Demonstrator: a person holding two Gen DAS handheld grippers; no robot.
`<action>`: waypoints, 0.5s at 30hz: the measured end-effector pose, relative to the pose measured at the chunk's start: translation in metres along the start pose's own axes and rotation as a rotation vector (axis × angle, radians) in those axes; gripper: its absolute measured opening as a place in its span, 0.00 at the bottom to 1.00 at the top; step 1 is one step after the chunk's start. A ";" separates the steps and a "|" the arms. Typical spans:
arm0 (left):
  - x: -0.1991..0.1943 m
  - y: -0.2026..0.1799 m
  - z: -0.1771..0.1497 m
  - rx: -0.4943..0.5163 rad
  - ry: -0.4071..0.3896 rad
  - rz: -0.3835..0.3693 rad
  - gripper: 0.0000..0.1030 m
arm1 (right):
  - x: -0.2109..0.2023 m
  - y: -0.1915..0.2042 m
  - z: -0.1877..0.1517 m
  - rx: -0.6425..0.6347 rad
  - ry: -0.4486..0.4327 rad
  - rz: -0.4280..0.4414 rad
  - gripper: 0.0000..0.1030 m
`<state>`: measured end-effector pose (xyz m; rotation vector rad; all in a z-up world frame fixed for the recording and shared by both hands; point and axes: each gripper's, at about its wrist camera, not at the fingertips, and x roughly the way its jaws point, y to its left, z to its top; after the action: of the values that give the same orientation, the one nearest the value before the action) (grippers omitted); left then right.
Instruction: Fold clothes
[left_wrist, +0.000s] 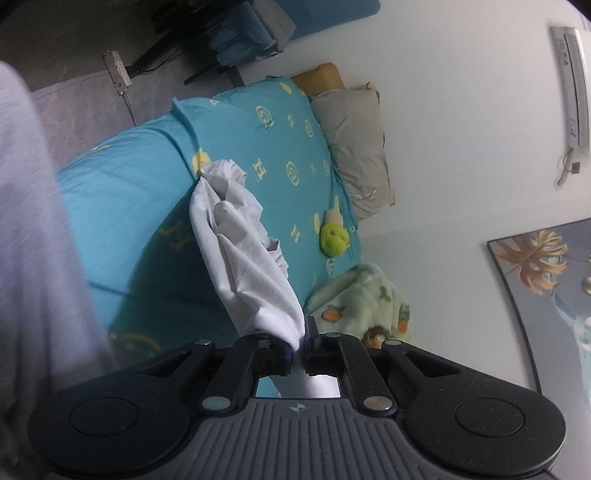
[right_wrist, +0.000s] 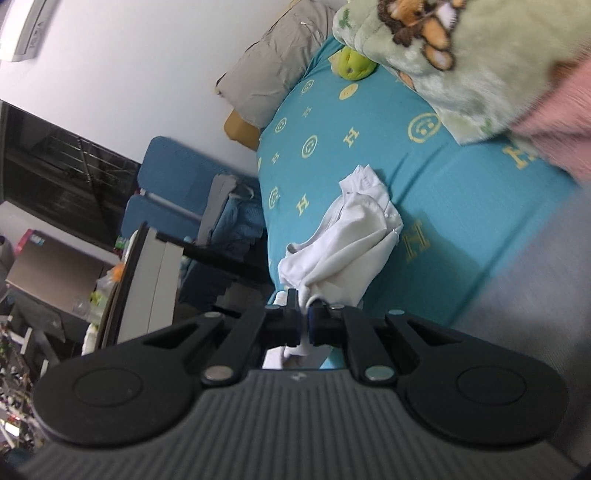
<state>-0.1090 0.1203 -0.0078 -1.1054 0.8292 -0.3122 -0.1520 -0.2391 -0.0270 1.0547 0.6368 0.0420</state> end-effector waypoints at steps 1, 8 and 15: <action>-0.002 -0.001 -0.002 0.003 0.002 0.005 0.06 | -0.003 -0.003 -0.002 0.014 0.007 0.003 0.07; 0.033 -0.026 0.024 0.041 -0.009 0.038 0.07 | 0.031 0.001 0.033 0.048 -0.002 -0.005 0.07; 0.115 -0.034 0.078 0.087 -0.020 0.113 0.08 | 0.121 0.001 0.090 0.090 0.029 -0.051 0.07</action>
<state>0.0300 0.0871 -0.0129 -0.9754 0.8491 -0.2395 -0.0069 -0.2705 -0.0524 1.1256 0.6970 -0.0152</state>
